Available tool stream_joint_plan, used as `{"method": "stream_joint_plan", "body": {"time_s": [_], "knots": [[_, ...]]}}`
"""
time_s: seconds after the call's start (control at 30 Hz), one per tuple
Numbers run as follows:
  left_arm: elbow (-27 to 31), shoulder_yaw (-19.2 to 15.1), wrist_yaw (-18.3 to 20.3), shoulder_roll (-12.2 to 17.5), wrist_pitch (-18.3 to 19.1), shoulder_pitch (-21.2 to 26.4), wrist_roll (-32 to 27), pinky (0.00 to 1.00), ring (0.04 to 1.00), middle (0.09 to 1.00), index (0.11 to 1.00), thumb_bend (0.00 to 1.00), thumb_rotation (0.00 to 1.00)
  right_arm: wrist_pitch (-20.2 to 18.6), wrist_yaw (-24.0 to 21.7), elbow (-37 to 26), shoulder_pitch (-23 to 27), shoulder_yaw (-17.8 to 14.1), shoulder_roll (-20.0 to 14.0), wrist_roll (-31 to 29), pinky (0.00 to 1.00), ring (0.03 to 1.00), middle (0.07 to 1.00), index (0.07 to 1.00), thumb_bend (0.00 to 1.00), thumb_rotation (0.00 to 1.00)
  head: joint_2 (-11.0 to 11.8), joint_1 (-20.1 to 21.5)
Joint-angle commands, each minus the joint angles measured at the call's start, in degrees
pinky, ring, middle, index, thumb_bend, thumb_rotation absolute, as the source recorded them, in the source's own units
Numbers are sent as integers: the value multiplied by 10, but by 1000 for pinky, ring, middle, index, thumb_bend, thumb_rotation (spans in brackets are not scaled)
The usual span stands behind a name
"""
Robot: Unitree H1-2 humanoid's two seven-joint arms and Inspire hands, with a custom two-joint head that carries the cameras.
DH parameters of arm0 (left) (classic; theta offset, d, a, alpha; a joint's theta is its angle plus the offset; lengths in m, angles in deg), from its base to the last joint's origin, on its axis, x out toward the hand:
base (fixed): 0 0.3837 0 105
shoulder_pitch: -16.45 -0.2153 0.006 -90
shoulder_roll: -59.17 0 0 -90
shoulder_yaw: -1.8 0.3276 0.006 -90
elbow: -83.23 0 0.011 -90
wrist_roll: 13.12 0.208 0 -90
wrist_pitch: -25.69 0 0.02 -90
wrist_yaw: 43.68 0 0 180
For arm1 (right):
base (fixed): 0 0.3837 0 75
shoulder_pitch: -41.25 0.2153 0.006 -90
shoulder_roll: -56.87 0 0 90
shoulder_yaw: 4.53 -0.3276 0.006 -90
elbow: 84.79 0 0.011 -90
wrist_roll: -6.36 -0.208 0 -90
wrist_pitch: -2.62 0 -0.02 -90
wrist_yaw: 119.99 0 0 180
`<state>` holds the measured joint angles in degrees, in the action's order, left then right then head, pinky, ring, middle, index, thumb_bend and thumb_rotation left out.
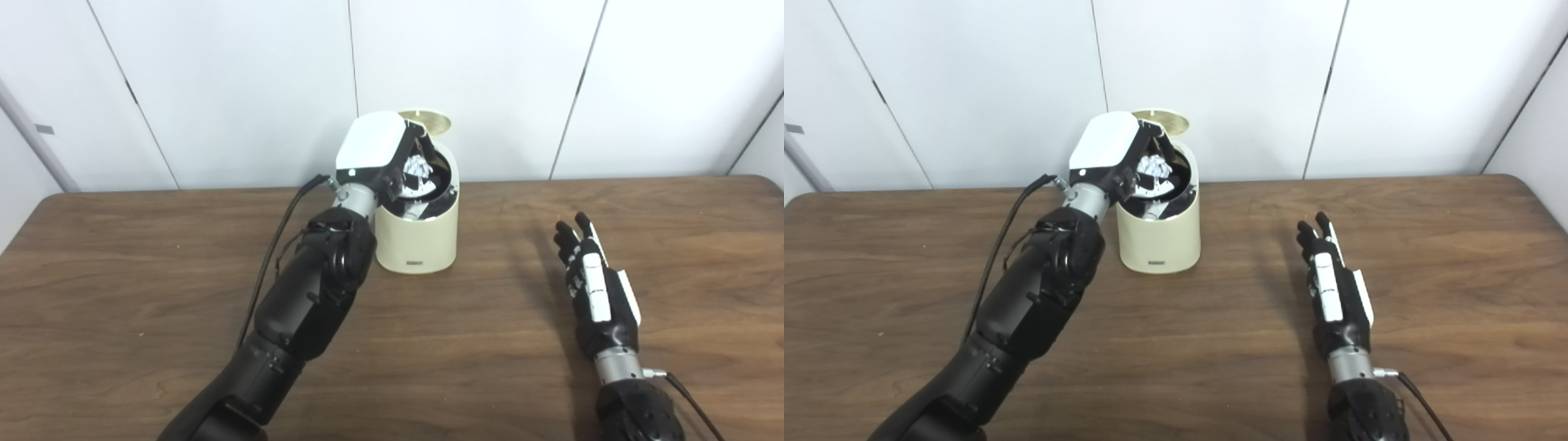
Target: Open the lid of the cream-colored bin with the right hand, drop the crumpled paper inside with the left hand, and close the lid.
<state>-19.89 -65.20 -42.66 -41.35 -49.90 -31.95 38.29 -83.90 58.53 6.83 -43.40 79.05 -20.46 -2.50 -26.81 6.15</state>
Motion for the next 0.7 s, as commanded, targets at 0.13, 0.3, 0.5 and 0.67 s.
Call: {"method": "stream_joint_plan", "body": {"time_s": [0.13, 0.3, 0.5, 0.67], "knots": [[7, 9, 10, -1, 18, 25, 15, 263, 348, 458, 544, 496, 0, -3, 0, 26, -37, 4, 10, -1, 1000, 961, 907, 988, 458, 890, 0, 4], [13, 15, 32, 3, 33, 25, 23, 221, 324, 473, 495, 526, 0, 1, -1, 28, -36, 4, 9, 1, 1000, 946, 900, 981, 469, 878, 0, 1], [16, 6, 47, 2, 35, 22, 10, 151, 224, 322, 558, 734, 24, 1, 0, 31, -34, 4, 12, 2, 1000, 956, 903, 977, 466, 872, 0, 1], [18, 5, 46, 3, 34, 21, 5, 91, 154, 234, 657, 952, 15, 3, 3, 34, -32, 4, 12, 5, 1000, 955, 906, 977, 465, 869, 0, 2]]}}
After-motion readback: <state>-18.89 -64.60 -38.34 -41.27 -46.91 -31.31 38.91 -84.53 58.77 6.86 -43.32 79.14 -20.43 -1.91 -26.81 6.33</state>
